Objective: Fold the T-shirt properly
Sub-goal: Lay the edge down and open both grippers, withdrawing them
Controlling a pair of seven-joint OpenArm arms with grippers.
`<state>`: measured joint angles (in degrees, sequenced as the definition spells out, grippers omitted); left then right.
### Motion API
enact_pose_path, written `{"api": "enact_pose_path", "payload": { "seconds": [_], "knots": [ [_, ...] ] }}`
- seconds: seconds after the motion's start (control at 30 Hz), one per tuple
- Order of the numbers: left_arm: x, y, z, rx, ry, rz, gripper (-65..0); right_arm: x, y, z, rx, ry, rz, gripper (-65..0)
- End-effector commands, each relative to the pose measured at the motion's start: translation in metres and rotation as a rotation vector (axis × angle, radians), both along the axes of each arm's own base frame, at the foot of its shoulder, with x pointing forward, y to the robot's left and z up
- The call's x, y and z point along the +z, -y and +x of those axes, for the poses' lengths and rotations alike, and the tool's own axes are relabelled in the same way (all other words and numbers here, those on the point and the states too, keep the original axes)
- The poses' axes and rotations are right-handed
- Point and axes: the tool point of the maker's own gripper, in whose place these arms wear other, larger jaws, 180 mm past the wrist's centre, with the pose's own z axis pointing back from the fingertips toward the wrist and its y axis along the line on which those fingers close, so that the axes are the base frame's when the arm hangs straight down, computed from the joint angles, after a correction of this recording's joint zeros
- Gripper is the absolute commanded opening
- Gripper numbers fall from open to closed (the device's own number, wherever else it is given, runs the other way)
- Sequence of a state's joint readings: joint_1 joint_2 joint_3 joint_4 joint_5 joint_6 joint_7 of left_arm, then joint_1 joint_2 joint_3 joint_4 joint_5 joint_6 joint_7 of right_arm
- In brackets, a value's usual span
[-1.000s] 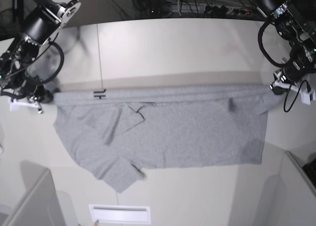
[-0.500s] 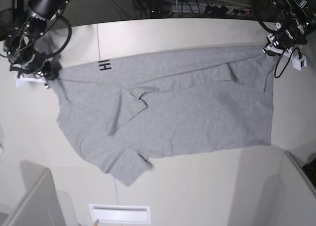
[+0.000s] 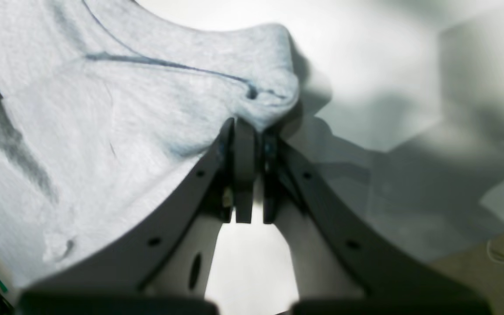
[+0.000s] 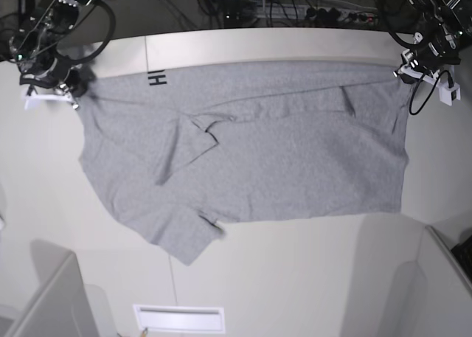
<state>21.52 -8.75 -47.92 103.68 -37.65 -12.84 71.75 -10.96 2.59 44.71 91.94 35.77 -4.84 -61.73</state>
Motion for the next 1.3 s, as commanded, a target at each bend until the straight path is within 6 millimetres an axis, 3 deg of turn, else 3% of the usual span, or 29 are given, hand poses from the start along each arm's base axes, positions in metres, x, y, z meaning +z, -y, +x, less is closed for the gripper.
{"api": "enact_pose_path", "payload": {
  "seconds": [0.0, 0.33, 0.53, 0.8, 1.07, 1.27],
  "knots": [
    [0.009, -0.009, 0.000, 0.000, 0.014, 0.039, -65.0, 0.010, 0.010, -0.001, -0.020, 0.019, -0.035, -65.0],
    [0.006, -0.008, -0.020, -0.009, -0.034, 0.050, -65.0, 0.018, 0.013, -0.029, -0.007, -0.009, -0.088, -65.0],
    [0.010, -0.025, -0.039, 0.046, -0.052, 0.078, -65.0, 0.012, 0.004, -0.044, 0.017, -0.065, -0.045, -65.0],
    [0.010, -0.026, -0.038, 0.050, -0.050, 0.077, -65.0, 0.009, -0.002, -0.050, 0.020, -0.084, -0.025, -65.0],
    [0.008, -0.025, -0.040, 0.052, -0.056, 0.072, -65.0, 0.030, -0.001, -0.059, -0.022, -0.045, -0.067, -65.0],
    [0.008, -0.025, -0.041, 0.052, -0.057, 0.072, -65.0, 0.028, -0.002, -0.061, -0.027, -0.049, -0.063, -65.0]
  ]
}}
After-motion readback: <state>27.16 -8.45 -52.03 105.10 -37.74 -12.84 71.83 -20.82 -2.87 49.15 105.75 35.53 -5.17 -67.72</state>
